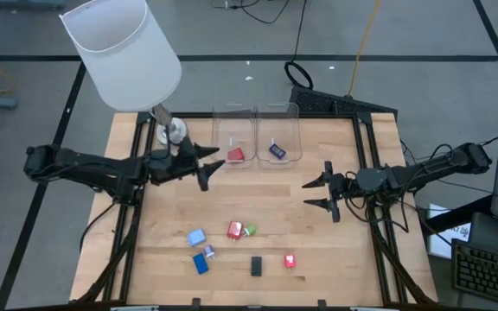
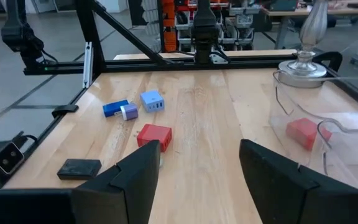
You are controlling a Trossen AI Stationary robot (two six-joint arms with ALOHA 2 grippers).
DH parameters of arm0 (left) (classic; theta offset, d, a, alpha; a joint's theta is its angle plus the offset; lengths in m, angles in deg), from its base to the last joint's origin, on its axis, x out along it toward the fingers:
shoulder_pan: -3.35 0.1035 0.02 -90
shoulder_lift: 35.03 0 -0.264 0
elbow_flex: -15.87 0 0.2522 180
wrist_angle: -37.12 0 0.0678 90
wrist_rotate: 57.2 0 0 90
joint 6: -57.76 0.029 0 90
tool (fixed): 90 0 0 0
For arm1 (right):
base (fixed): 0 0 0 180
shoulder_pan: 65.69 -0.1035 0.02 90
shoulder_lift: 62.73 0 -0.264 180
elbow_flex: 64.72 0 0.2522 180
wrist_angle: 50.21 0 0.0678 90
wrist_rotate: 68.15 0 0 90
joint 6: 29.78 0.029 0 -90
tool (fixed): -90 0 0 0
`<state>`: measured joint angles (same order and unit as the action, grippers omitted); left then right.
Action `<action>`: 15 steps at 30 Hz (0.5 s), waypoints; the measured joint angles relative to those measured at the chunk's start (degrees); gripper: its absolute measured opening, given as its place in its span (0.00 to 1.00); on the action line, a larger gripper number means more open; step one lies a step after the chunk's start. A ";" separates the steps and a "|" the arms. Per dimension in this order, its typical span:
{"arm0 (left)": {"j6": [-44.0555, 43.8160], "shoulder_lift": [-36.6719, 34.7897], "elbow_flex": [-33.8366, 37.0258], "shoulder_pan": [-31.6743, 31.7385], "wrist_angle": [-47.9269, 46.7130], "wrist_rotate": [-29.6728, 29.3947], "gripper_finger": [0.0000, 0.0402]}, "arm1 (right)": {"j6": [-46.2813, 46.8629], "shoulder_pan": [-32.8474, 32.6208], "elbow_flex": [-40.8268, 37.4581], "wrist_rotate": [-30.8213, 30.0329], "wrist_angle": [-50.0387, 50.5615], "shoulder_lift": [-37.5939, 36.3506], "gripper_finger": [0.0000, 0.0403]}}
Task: Pick & Place Office items
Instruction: Put the pink charger adapter into the left transparent bin
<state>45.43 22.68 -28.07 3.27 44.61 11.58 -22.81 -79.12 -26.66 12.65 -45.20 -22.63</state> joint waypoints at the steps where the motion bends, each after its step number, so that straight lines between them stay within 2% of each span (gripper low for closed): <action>1: -0.23 -0.60 1.14 -0.96 -0.11 -0.35 0.60 | 0.47 0.00 0.01 0.01 0.00 0.01 0.53; 3: -0.25 -2.21 3.92 -2.87 -0.09 -1.77 0.60 | 1.71 0.00 0.01 0.01 -0.02 0.11 0.53; 9: -0.19 -9.70 12.30 -6.33 1.38 -11.18 0.60 | 2.88 -0.04 0.01 0.23 -0.01 0.60 0.53; 12: -0.18 -14.21 14.66 -6.99 2.34 -11.60 0.60 | 2.88 -0.04 0.01 0.23 -0.11 1.27 0.53; 15: -0.36 -17.40 16.12 -7.63 2.29 -9.06 0.60 | 2.88 -0.04 0.01 0.23 -0.43 2.27 0.53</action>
<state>45.07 5.28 -11.95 -4.35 46.90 2.52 -19.93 -79.17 -26.65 12.88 -45.63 -20.37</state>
